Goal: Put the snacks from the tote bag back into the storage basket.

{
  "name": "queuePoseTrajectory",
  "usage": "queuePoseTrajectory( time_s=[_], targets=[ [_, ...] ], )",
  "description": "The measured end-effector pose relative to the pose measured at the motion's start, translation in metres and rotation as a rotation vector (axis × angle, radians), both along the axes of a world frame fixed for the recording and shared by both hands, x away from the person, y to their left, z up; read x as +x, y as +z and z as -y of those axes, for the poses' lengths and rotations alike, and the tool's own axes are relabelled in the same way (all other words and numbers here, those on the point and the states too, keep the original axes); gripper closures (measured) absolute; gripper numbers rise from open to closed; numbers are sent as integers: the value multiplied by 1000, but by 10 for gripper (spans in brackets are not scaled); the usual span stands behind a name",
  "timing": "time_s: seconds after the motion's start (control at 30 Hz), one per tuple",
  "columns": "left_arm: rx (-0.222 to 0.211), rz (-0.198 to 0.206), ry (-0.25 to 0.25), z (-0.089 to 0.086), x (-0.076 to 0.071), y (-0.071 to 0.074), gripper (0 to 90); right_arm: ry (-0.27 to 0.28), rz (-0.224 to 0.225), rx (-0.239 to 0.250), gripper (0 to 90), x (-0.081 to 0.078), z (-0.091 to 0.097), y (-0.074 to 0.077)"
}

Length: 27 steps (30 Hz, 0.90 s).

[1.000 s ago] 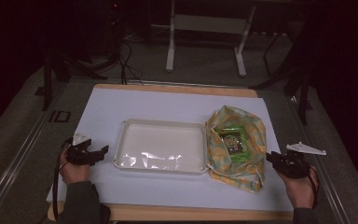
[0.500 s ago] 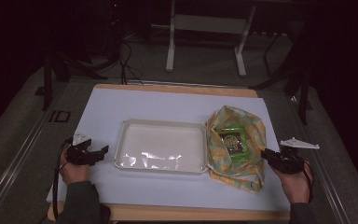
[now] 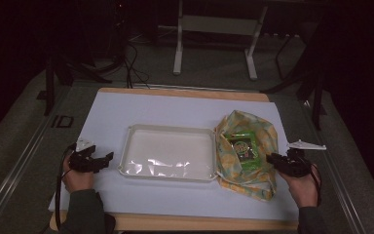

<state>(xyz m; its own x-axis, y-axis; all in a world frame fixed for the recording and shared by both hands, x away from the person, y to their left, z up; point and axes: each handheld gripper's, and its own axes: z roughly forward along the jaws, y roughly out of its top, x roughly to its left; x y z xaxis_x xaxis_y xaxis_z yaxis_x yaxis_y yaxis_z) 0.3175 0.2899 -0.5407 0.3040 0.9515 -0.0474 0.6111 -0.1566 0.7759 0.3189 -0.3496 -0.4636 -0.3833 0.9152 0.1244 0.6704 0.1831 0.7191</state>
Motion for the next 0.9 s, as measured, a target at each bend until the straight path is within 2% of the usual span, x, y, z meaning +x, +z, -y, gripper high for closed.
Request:
queuePoseTrajectory(
  time_s=[0.47, 0.9],
  targets=[
    [-1, -2, -2, 0, 0, 0, 215, 17, -23, 31, 691, 17, -9, 0],
    [-2, -2, -3, 0, 0, 0, 216, 17, -66, 55, 669, 35, -20, -2]
  ],
)
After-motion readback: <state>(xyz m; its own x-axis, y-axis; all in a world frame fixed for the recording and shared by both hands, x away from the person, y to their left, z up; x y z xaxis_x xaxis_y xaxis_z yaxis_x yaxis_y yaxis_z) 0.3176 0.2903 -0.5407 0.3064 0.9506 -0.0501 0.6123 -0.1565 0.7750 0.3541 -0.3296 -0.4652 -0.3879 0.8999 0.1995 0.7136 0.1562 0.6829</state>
